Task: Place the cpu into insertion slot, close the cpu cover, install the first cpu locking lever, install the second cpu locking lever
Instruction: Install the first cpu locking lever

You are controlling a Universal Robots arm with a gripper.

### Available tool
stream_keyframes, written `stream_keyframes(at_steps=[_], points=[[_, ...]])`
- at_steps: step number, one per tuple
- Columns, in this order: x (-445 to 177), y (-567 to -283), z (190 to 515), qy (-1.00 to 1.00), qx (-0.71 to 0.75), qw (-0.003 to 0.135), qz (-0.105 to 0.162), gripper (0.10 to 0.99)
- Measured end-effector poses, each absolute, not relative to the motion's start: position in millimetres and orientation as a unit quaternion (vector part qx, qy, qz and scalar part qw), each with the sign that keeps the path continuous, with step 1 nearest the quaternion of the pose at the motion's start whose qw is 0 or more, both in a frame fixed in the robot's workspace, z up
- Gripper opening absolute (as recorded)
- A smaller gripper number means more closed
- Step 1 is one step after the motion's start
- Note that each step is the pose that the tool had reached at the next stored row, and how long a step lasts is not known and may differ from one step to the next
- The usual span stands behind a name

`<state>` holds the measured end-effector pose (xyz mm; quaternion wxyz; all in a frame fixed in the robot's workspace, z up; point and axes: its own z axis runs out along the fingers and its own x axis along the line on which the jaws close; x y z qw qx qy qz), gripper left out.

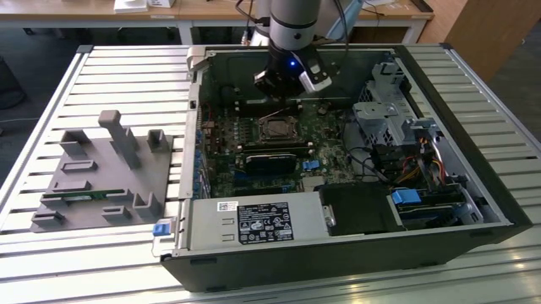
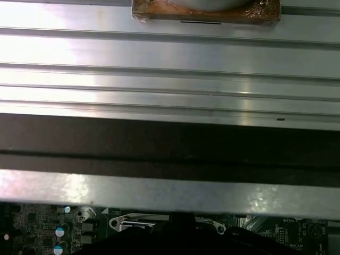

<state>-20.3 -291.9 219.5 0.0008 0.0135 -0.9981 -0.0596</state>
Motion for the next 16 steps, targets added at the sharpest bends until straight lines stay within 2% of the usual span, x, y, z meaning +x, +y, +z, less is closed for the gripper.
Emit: stream_keyframes(at_steps=[16], points=[[-14, -292, 206, -0.998, 0.013, 0.002, -0.060, 0.118]])
